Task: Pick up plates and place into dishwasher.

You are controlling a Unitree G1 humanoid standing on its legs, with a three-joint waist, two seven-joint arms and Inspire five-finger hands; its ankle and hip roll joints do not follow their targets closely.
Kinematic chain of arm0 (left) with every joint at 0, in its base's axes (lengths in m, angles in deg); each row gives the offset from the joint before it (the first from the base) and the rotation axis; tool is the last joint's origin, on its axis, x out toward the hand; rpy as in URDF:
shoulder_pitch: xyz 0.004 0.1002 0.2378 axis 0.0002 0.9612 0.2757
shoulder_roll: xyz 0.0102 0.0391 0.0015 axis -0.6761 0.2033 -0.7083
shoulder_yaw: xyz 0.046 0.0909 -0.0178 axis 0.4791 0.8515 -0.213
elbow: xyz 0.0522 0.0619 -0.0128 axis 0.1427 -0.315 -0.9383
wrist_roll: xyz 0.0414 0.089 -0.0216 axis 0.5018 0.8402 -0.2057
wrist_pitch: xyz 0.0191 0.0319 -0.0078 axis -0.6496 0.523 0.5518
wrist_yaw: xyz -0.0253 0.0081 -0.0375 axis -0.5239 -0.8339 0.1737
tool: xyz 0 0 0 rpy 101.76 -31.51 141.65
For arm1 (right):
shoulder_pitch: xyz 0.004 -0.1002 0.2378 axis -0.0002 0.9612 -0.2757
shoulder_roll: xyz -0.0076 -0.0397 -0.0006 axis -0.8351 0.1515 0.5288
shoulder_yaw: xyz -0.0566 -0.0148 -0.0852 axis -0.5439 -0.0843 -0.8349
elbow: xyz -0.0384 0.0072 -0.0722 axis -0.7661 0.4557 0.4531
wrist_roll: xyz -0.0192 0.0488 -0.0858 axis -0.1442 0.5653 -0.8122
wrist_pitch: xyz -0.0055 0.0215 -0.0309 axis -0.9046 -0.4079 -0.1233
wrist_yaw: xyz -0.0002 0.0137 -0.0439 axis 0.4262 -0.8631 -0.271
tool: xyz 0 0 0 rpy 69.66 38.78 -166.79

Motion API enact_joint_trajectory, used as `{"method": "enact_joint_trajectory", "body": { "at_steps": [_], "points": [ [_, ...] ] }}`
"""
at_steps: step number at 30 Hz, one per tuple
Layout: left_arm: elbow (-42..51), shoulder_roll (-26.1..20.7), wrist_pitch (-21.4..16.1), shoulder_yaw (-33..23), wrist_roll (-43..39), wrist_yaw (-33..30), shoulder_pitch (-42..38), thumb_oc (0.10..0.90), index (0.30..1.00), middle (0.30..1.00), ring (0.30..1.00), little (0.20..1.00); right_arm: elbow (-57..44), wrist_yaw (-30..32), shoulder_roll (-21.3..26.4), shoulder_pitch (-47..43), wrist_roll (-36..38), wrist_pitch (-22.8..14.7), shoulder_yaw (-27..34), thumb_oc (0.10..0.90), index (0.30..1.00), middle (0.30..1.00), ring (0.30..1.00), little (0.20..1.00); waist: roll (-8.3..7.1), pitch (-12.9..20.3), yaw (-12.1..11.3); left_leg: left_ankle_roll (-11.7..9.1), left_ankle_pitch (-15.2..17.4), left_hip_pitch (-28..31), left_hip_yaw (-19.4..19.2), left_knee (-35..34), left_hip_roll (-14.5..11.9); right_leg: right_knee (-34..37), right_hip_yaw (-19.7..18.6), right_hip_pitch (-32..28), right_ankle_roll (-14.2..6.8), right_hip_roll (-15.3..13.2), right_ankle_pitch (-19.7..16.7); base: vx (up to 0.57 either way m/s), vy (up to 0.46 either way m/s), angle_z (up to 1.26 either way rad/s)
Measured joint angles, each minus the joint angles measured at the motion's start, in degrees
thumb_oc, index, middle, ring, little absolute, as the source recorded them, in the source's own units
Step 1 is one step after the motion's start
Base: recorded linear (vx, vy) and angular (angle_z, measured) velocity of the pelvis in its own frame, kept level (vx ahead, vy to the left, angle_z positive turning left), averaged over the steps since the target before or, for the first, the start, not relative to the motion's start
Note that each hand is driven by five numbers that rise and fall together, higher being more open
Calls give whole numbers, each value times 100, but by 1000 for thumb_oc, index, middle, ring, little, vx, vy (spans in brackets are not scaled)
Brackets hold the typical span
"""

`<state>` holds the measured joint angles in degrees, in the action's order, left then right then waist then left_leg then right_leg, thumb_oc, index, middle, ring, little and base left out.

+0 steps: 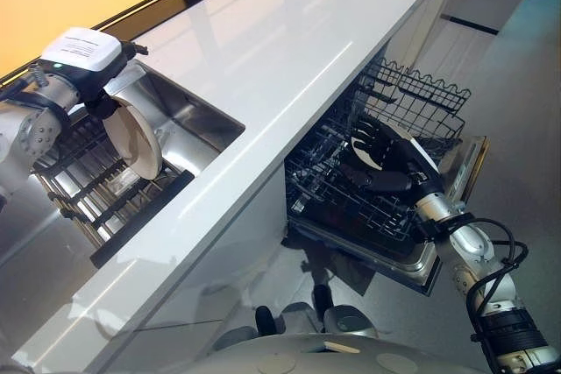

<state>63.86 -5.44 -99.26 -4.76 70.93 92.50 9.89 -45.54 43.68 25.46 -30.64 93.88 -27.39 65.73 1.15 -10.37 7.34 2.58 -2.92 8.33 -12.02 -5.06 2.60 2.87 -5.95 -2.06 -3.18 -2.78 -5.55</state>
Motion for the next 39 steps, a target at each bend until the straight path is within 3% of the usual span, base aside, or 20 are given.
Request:
{"method": "enact_joint_trajectory", "body": {
  "at_steps": [6, 15, 16, 17, 18, 24, 30, 32, 36, 39],
  "points": [
    [-123, 0, 5, 557, 222, 1092, -306, 800, 900, 900, 900, 900, 0, 143, 65, -59, 1, 35, 0, 800, 900, 900, 900, 900, 0, 0, 45, 22, 24, -4, -124, 1, 33, -12, -127, 73, -28, -20, -7, 21, 7, -11],
    [-512, -1, 25, 1300, 396, 2016, -926, 800, 900, 900, 900, 900, -198, 155, 217, -62, 137, 109, -257, 800, 900, 900, 900, 900, 0, 0, 178, 73, 44, -3, -250, 1, 55, -101, -155, 174, -67, -18, -36, 23, -15, -9],
    [-561, -1, 26, 1310, 400, 2061, -926, 668, 787, 787, 787, 768, -280, 164, 223, -63, 144, 109, -290, 800, 900, 900, 900, 900, 0, 0, 220, 69, 51, 0, -257, 1, 59, -103, -154, 177, -68, -21, -37, 21, -25, -10],
    [-596, -1, 30, 1322, 413, 2095, -929, 270, 446, 446, 446, 370, -339, 164, 223, -62, 167, 109, -299, 800, 900, 900, 900, 900, 0, 0, 244, 69, 53, 4, -269, 1, 61, -105, -155, 178, -71, -23, -40, 20, -26, -6],
    [-619, -1, 40, 1354, 429, 2110, -940, 100, 300, 300, 300, 200, -397, 165, 226, -62, 193, 109, -301, 800, 900, 900, 900, 900, 0, 0, 256, 72, 57, 7, -293, 1, 62, -108, -158, 185, -76, -23, -43, 22, -29, -8],
    [-857, -1, 33, 1532, 681, 1928, -1034, 100, 300, 300, 300, 200, -478, 330, 245, -71, 309, 90, -300, 800, 900, 900, 900, 900, 0, 0, 264, 44, 76, 34, -344, 0, 57, -141, -162, 206, -74, -11, -47, 20, -33, -5],
    [-802, -3, 25, 1531, 1111, 964, -1036, 100, 300, 300, 300, 200, -479, 685, 249, -76, 406, -260, -120, 800, 900, 900, 900, 900, 0, 0, 218, 43, 76, 14, -342, 0, 52, -96, -153, 203, -76, -15, -46, 14, -59, 0],
    [-680, -6, 29, 1527, 1120, 712, -1034, 100, 300, 300, 300, 200, -480, 1080, 258, -123, 340, -468, -47, 800, 900, 900, 900, 900, 0, 0, 163, 40, 77, 9, -336, 0, 46, -71, -141, 189, -75, -16, -45, 10, -68, 2],
    [11, -108, 36, 1371, 1251, 397, -855, 100, 300, 300, 300, 200, -481, 2649, 292, -296, -896, -695, 473, 800, 900, 900, 900, 900, 0, 0, -29, 47, 72, 1, -292, 0, 36, 6, -104, 144, -45, -15, -67, 14, -74, 4],
    [573, -188, 129, 1038, 1272, 340, -528, 100, 300, 300, 300, 200, -491, 3609, 736, -717, -1420, -696, 801, 800, 900, 900, 900, 900, 0, 0, -101, 67, 58, 4, -135, 1, 34, 30, 2, 91, -38, -22, -71, 26, -73, 14]
  ]
}}
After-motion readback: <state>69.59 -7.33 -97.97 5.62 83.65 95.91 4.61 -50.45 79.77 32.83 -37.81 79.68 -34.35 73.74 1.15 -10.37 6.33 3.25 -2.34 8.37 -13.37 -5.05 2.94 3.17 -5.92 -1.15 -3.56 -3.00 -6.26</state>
